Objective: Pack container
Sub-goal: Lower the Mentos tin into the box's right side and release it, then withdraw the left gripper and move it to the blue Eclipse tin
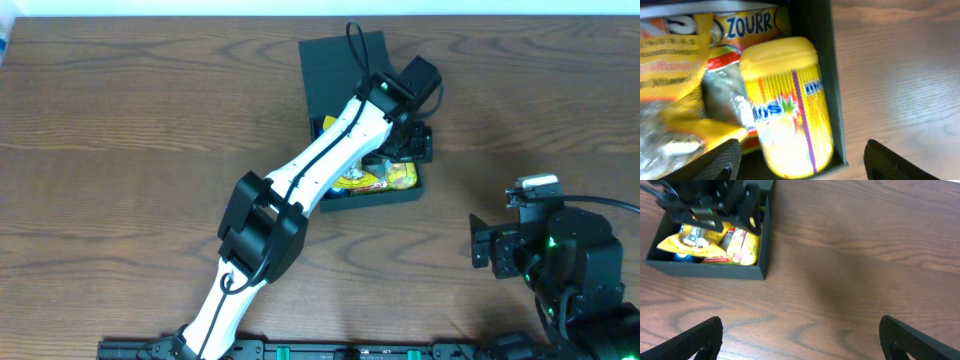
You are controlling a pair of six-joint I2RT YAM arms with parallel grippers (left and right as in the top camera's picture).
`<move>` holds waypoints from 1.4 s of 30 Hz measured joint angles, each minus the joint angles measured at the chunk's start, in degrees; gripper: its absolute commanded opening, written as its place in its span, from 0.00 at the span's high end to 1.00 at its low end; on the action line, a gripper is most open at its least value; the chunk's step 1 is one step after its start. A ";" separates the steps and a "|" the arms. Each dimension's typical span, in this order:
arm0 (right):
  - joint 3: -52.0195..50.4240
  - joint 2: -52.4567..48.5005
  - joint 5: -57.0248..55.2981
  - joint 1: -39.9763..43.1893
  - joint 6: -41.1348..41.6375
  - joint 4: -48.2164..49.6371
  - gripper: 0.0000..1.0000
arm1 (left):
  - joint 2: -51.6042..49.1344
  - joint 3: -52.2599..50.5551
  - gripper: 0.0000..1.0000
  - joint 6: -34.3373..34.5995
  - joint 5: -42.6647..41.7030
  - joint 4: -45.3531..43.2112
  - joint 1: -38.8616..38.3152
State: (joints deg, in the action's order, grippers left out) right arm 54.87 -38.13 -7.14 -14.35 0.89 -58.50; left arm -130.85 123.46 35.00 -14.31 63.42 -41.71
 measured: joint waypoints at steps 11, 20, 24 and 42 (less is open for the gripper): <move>0.00 0.00 0.26 0.00 -0.02 -0.04 0.01 | 0.02 15.65 0.18 -3.61 12.81 23.15 -0.02; -0.02 0.00 0.68 0.00 -0.02 -0.07 0.01 | 2.73 17.73 0.21 -2.58 22.53 28.92 1.11; -0.02 0.00 0.92 0.00 -0.02 -0.11 0.01 | 7.93 17.73 0.21 -2.67 26.34 28.92 0.37; -0.02 0.00 1.79 0.00 -0.02 -0.07 0.01 | 41.03 -21.94 0.05 9.66 35.65 28.74 -0.28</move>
State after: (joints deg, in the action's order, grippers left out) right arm 54.85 -38.13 -5.34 -14.35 0.86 -58.57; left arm -89.82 101.51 44.66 21.34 92.16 -42.00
